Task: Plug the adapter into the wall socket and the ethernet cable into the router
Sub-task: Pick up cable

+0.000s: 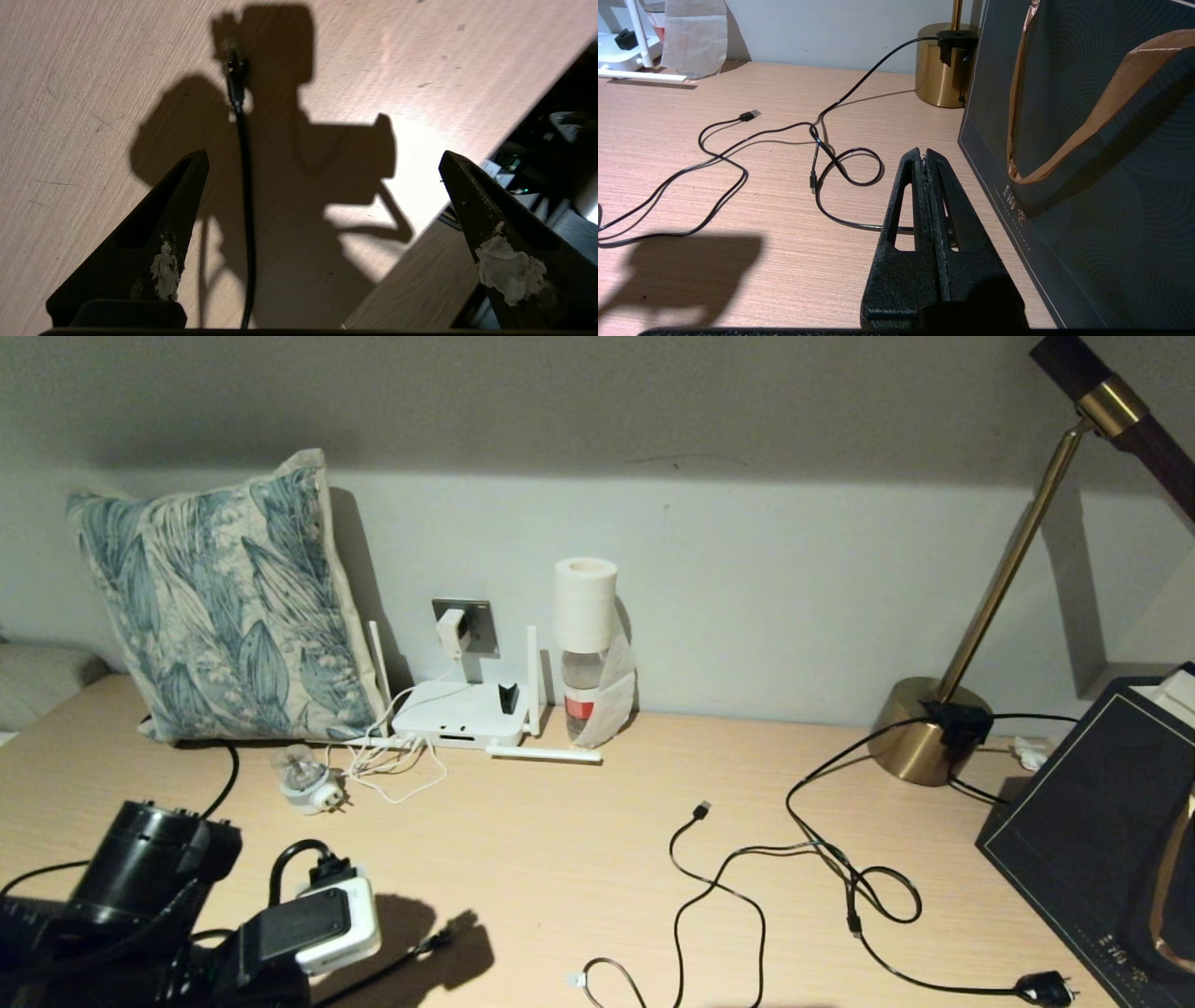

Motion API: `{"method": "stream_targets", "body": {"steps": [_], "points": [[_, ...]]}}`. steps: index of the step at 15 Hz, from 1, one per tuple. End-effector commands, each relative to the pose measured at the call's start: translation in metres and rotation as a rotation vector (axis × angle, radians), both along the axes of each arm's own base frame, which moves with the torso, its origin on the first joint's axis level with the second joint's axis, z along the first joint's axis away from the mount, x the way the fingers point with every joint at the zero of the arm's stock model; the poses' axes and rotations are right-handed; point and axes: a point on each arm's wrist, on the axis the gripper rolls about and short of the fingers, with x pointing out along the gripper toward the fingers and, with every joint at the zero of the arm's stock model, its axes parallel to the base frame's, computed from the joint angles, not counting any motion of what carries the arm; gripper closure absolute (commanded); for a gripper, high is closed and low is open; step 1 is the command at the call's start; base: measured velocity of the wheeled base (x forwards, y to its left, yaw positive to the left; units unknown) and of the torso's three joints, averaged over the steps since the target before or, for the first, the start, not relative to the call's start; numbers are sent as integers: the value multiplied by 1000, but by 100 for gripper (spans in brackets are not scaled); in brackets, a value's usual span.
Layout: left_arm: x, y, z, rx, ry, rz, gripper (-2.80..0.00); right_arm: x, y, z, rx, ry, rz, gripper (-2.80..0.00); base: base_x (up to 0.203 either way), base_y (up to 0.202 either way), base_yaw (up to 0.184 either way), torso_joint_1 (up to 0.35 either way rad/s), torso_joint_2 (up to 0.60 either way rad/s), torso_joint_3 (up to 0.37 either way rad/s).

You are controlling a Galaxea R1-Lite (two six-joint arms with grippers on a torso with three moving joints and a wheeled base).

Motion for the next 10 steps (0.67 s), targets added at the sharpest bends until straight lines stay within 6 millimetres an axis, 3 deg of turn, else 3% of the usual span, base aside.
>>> {"method": "stream_targets", "body": {"steps": [1,5,10], "points": [[26,-6,-27,37,58,7,-280,2,0,-7,0,25,0,0,0,0,0,0,0,0],[60,-14,-47,76,10,-18,-280,2,0,-7,0,25,0,0,0,0,0,0,0,0],[78,-14,-55,102,22,-34,-280,2,0,-7,0,25,0,0,0,0,0,0,0,0]]}}
